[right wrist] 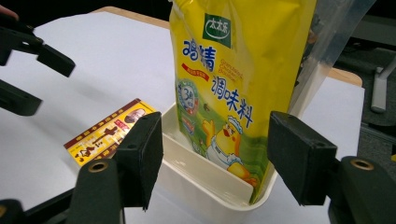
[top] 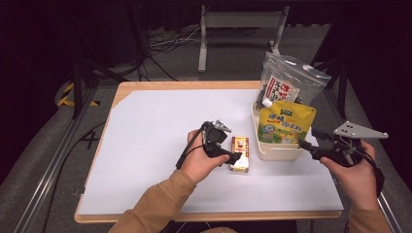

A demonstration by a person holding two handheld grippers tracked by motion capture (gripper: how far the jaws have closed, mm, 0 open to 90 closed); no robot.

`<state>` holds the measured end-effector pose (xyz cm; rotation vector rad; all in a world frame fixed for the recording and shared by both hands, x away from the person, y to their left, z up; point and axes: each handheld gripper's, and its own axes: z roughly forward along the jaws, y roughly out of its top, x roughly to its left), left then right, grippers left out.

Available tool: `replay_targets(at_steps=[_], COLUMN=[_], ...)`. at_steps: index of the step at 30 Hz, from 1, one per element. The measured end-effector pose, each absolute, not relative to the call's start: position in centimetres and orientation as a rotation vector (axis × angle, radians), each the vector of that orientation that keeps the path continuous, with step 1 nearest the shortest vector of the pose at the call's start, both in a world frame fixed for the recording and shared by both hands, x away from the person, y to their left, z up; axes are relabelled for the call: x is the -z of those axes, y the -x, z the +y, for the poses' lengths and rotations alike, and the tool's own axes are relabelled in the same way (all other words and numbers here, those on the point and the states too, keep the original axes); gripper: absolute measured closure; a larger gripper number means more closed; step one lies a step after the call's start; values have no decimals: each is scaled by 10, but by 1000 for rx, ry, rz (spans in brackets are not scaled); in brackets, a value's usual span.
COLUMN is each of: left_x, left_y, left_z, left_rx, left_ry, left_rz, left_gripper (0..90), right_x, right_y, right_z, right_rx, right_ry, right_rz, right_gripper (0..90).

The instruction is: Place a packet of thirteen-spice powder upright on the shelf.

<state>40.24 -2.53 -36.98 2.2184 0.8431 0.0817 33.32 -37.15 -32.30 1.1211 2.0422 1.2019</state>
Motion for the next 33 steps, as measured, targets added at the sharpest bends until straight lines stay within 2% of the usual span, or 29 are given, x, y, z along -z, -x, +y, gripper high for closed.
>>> replay_targets(at_steps=[13,17,19,24,25,30,33], left_x=[377,382,383,385,386,389,393], left_y=[-415,-419,-420,-421,-420,-421,-423], left_z=[-49,-56,-59,-60,-64,-68,-72], left_rx=[-81,34,2,-15,-14,-46,-69], left_ry=[-2275,-2253,-2257,-2279,-2270,-2267,-2287], left_rz=[963,970,1024,1052,1133,1194,1191], left_gripper=[94,73,130,127,134,123,116], right_x=[327,327,327,327,327,329,329], right_y=[-339,-340,-340,-339,-339,-340,-339], right_z=[-369,-368,-368,-367,-367,-367,-367], right_rx=[-1212,-1181,-1175,-1168,-1165,-1163,-1161], right_ry=[-1105,-1114,-1118,-1119,-1119,-1121,-1126], right_rz=[2073,2069,2063,2060,2058,2060,2057], right_gripper=[352,344,344,344,344,344,343])
